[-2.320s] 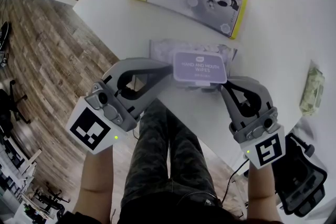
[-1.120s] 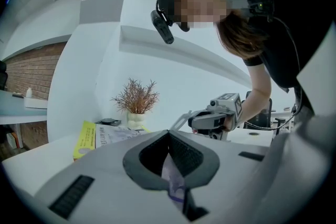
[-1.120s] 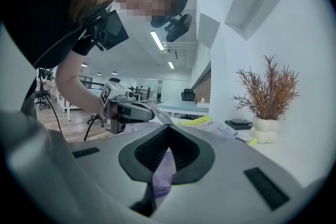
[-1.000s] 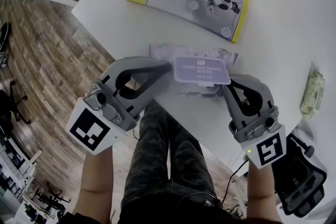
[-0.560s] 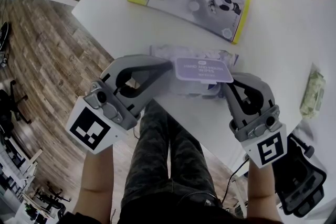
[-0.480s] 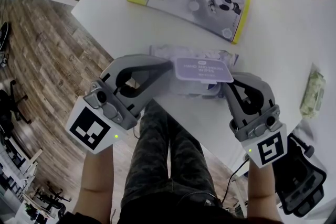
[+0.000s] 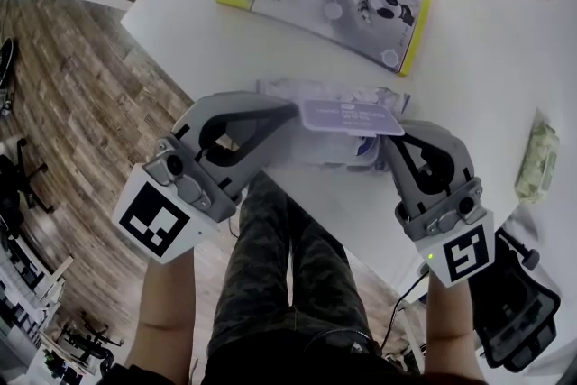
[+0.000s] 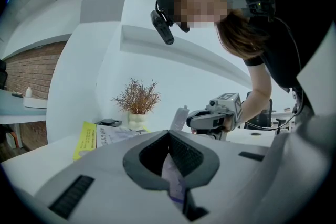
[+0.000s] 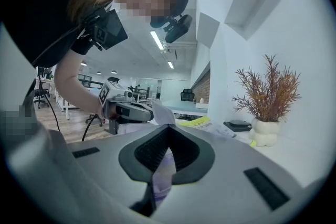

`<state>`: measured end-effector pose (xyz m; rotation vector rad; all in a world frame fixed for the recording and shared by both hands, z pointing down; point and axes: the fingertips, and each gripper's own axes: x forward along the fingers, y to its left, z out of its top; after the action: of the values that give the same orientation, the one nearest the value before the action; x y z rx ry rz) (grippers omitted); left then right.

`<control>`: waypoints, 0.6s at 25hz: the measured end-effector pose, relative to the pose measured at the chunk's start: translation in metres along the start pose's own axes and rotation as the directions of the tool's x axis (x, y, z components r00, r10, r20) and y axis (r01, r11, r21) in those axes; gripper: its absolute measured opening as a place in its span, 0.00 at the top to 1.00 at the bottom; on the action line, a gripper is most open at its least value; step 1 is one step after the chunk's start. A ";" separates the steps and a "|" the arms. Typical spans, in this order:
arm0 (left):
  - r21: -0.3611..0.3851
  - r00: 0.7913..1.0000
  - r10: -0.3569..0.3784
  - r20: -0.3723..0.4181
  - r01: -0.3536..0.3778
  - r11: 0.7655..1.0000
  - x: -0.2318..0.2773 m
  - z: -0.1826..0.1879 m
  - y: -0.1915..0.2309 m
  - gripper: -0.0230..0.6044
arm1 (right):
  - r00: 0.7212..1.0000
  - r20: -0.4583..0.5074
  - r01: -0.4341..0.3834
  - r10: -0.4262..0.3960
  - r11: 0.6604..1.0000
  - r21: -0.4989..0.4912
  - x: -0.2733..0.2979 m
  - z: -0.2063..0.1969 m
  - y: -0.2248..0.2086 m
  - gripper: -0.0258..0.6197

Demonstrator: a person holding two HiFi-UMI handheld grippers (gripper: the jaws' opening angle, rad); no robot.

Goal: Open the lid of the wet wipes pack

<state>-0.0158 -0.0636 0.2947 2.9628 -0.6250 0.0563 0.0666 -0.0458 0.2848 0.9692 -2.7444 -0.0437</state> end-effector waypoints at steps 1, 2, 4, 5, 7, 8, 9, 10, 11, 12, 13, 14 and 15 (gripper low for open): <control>0.000 1.000 0.000 -0.001 0.000 1.000 0.000 0.000 0.000 0.94 | 1.000 0.000 0.002 -0.002 1.000 0.001 0.000 0.000 0.000 0.93; 0.000 1.000 0.000 -0.001 0.000 1.000 0.000 0.000 0.001 0.94 | 1.000 0.000 0.003 -0.003 1.000 0.002 0.001 0.000 -0.001 0.93; -0.001 1.000 0.000 -0.003 0.000 1.000 0.000 0.000 0.002 0.94 | 1.000 0.001 0.005 -0.005 1.000 0.004 0.001 0.000 -0.001 0.93; 0.000 1.000 0.000 -0.003 0.000 1.000 0.001 0.001 0.002 0.94 | 1.000 0.001 0.005 -0.005 1.000 0.005 0.002 0.000 -0.001 0.93; 0.003 1.000 0.000 -0.002 0.000 1.000 0.001 0.002 0.003 0.94 | 1.000 0.001 0.004 -0.004 1.000 0.005 0.002 0.000 -0.001 0.93; 0.004 1.000 0.000 -0.001 0.000 1.000 0.002 0.002 0.003 0.94 | 1.000 0.002 0.005 -0.005 1.000 0.006 0.003 0.000 -0.001 0.93; 0.004 1.000 0.001 -0.001 -0.001 1.000 0.002 0.002 0.003 0.94 | 1.000 0.003 0.005 -0.005 1.000 0.006 0.003 0.000 -0.002 0.93; 0.003 1.000 0.001 -0.001 -0.001 1.000 0.002 0.002 0.004 0.94 | 1.000 0.003 0.006 -0.006 1.000 0.007 0.003 0.000 -0.002 0.93; 0.003 1.000 0.001 -0.001 -0.001 1.000 0.002 0.002 0.004 0.94 | 1.000 0.003 0.005 -0.005 1.000 0.007 0.004 0.000 -0.002 0.93; 0.003 1.000 0.001 -0.001 -0.001 1.000 0.003 0.002 0.004 0.94 | 1.000 0.002 0.004 -0.005 1.000 0.007 0.004 0.000 -0.003 0.93; 0.002 1.000 0.000 -0.001 0.000 1.000 0.003 0.002 0.004 0.94 | 1.000 0.001 0.004 -0.004 1.000 0.007 0.004 0.000 -0.003 0.93; 0.002 1.000 -0.001 0.000 0.001 1.000 0.003 0.002 0.004 0.94 | 1.000 0.000 0.004 -0.004 1.000 0.007 0.004 -0.001 -0.003 0.93; 0.001 1.000 -0.001 0.000 0.001 1.000 0.004 0.002 0.004 0.94 | 1.000 0.000 0.004 -0.004 1.000 0.008 0.005 -0.001 -0.004 0.93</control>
<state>-0.0142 -0.0694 0.2933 2.9644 -0.6232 0.0564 0.0654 -0.0514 0.2860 0.9769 -2.7447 -0.0334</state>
